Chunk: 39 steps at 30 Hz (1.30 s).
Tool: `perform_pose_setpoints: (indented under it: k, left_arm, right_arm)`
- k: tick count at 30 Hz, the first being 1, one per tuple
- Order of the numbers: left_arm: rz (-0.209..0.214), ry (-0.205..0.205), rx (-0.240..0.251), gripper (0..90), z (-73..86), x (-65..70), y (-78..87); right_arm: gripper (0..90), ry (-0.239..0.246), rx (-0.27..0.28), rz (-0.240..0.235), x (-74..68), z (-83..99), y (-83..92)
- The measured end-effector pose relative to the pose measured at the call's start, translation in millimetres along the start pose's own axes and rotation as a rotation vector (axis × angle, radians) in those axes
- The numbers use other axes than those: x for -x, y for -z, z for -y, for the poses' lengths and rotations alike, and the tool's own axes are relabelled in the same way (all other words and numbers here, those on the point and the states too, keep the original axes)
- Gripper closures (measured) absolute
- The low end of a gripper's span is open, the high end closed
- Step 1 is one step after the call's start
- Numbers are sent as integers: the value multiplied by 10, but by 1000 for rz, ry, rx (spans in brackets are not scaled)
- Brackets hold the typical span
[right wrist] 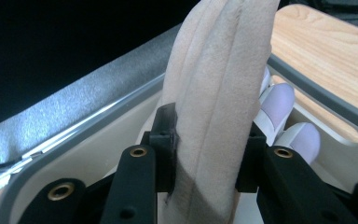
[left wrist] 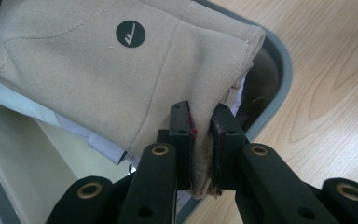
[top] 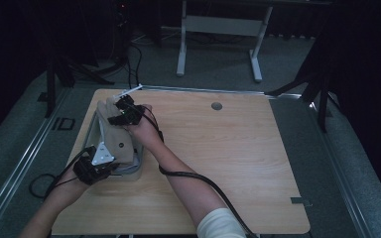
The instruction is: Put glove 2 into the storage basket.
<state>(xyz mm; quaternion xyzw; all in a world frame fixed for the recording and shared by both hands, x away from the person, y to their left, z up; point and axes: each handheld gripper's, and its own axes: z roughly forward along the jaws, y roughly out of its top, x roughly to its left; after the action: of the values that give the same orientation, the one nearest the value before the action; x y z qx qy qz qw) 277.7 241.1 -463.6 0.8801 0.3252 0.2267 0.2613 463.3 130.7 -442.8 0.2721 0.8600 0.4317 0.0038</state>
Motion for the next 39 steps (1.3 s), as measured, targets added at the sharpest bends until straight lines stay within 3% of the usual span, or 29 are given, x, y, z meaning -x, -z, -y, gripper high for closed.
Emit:
perform_pose_setpoints:
  k: [14,18,22,25,28,34,36,39]
  left_arm:
    - [35,49,-30,812,23,-50,-111]
    - [49,67,-31,804,26,-73,-122]
    - [54,81,-18,796,40,-81,-128]
    - [55,104,1,769,54,-87,-115]
    - [51,137,25,647,44,-102,-78]
    - [41,181,61,366,5,-91,-11]
    - [56,196,70,240,-5,-93,5]
    - [96,228,114,132,-20,-99,36]
  right_arm:
    - [623,-15,-61,29,118,135,-263]
    - [547,-7,-54,28,120,136,-243]
    - [375,10,-48,38,184,109,-126]
    - [243,10,-44,-14,223,114,-59]
    - [168,66,-66,-3,196,143,-15]
    - [143,100,-35,-2,156,189,118]
    - [146,99,-19,5,150,221,166]
    - [147,101,-10,0,137,268,216]
